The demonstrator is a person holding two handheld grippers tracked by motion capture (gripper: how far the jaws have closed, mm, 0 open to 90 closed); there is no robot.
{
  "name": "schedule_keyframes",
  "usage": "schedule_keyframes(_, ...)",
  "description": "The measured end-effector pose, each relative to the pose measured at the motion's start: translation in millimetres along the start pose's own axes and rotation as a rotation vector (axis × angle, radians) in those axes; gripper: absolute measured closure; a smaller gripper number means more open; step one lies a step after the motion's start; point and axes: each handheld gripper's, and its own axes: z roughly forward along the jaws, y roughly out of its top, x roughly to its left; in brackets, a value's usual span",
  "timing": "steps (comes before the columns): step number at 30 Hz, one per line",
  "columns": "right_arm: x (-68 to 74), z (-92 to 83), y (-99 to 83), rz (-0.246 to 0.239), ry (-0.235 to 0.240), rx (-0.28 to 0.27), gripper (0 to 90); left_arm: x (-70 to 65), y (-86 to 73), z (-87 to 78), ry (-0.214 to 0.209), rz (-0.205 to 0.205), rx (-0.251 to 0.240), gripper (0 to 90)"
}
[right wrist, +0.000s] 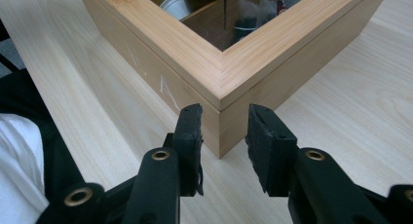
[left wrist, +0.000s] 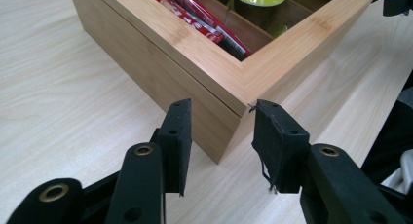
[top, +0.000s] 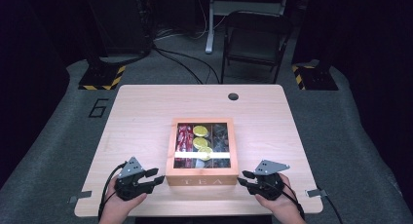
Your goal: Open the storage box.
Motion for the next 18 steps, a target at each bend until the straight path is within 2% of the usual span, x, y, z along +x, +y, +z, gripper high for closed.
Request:
schedule_keyframes(3,0.6,2.0,-1.2,-0.001,0.004,0.001,67.3,-1.3,-1.7,3.6,-0.011,-0.007,0.009,60.2)
schedule_keyframes(4,0.9,4.4,-2.1,-0.016,0.003,0.012,68.8,-3.5,-2.6,6.0,-0.028,-0.005,0.033,61.7)
schedule_keyframes(5,1.8,5.5,-2.2,-0.009,0.001,0.019,69.1,-5.2,-2.8,7.5,-0.03,0.001,0.038,62.0)
schedule_keyframes(6,1.8,5.5,-2.2,-0.009,0.001,0.019,69.1,-5.2,-2.8,7.5,-0.03,0.001,0.038,62.8)
schedule_keyframes(8,4.2,8.4,-2.6,-0.011,0.009,0.023,71.3,-8.9,-2.3,11.1,-0.028,0.028,0.052,64.4)
schedule_keyframes(9,4.8,9.4,-2.1,-0.025,0.012,0.031,72.0,-9.8,-2.9,13.0,-0.021,0.031,0.046,65.3)
schedule_keyframes(13,5.0,11.6,-1.3,-0.05,-0.011,0.038,74.9,-11.7,-4.3,16.3,-0.017,0.036,0.056,67.5)
schedule_keyframes(15,4.2,12.2,-0.9,-0.023,-0.01,0.031,75.6,-10.9,-3.9,16.8,-0.016,0.041,0.059,67.7)
schedule_keyframes(18,2.8,11.8,-0.3,-0.015,-0.005,0.027,76.3,-10.9,-3.7,16.8,-0.01,0.037,0.057,69.3)
